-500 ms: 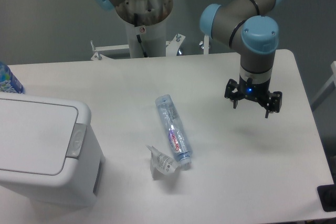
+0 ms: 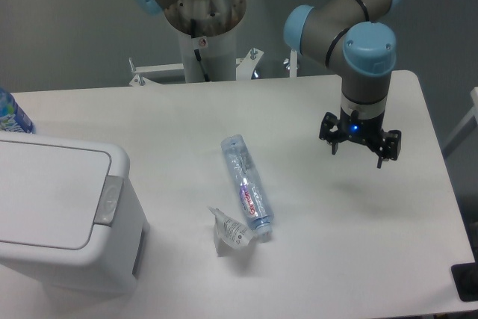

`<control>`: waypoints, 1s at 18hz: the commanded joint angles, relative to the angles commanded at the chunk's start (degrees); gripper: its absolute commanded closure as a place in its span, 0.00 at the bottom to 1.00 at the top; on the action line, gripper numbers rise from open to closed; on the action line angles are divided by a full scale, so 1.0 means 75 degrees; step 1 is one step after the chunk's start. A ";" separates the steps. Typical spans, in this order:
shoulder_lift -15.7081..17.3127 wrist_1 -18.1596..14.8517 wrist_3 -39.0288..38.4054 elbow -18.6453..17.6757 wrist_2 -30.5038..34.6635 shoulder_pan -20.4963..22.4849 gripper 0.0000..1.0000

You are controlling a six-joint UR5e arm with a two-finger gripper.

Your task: Open the trash can

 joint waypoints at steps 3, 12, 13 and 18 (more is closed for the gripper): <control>0.0000 0.0129 -0.0140 -0.0105 -0.0514 -0.0012 0.00; 0.0035 0.0141 -0.2917 0.0117 -0.1711 -0.0410 0.00; 0.0035 0.0141 -0.2918 0.0128 -0.1851 -0.0445 0.00; 0.0339 0.0141 -0.3678 0.0292 -0.2730 -0.0434 0.00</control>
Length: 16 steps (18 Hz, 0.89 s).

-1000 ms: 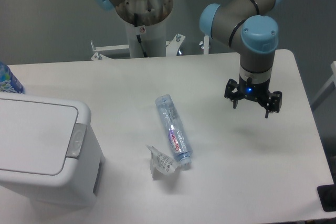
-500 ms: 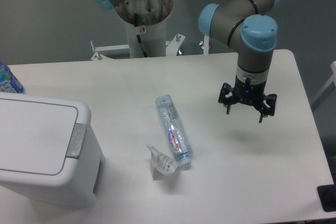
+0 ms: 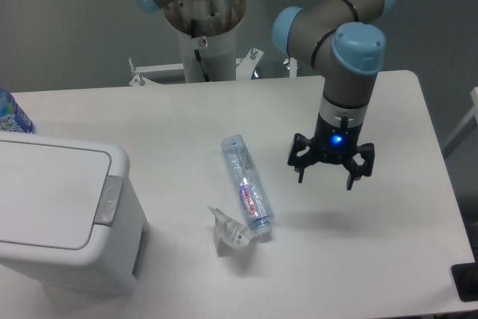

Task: Open the trash can
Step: 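Move the open gripper over the table toward the white trash can lid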

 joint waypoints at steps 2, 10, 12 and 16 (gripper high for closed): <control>0.0048 -0.0012 -0.0352 0.0234 -0.0432 -0.0047 0.00; 0.0376 -0.0012 -0.2062 0.0996 -0.1067 -0.0936 0.00; 0.0364 -0.0012 -0.2508 0.1172 -0.1056 -0.1252 0.00; 0.0353 0.0000 -0.2756 0.1266 -0.1067 -0.1640 0.00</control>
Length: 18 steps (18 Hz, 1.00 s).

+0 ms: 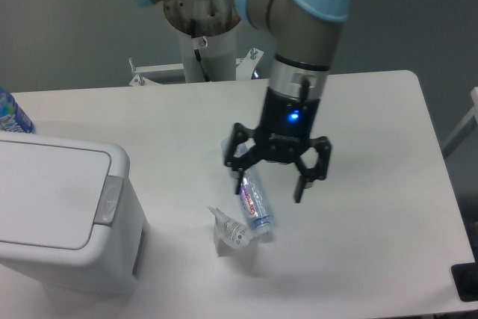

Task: Open the trash can
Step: 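Move the open gripper over the table toward the white trash can lid, then lower the gripper onto the lid's front edge and push it open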

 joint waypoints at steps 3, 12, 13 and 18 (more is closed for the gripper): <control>0.0023 0.0000 -0.0093 -0.0012 0.0000 -0.0234 0.00; -0.0081 0.0047 -0.1007 0.0176 0.0011 -0.1148 0.00; -0.0105 0.0047 -0.1019 0.0176 0.0023 -0.1195 0.00; -0.0129 0.0047 -0.1125 0.0199 0.0012 -0.1301 0.00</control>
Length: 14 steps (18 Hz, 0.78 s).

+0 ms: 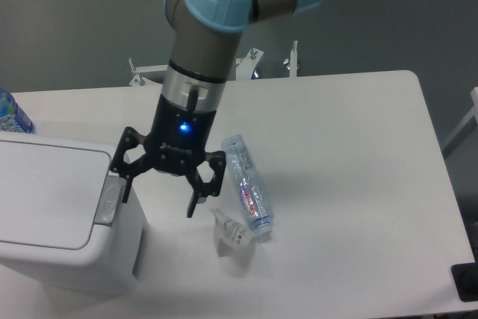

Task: Open the trash can
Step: 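Lower the gripper onto the lid's front edge and push it open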

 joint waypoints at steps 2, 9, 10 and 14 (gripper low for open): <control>-0.0023 0.0000 0.0011 0.0000 0.0012 -0.0012 0.00; -0.0070 0.0000 0.0035 -0.0070 0.0023 -0.0023 0.00; -0.0059 0.0000 0.0035 -0.0070 0.0023 -0.0023 0.00; -0.0117 0.0000 0.0058 -0.0082 0.0047 -0.0035 0.00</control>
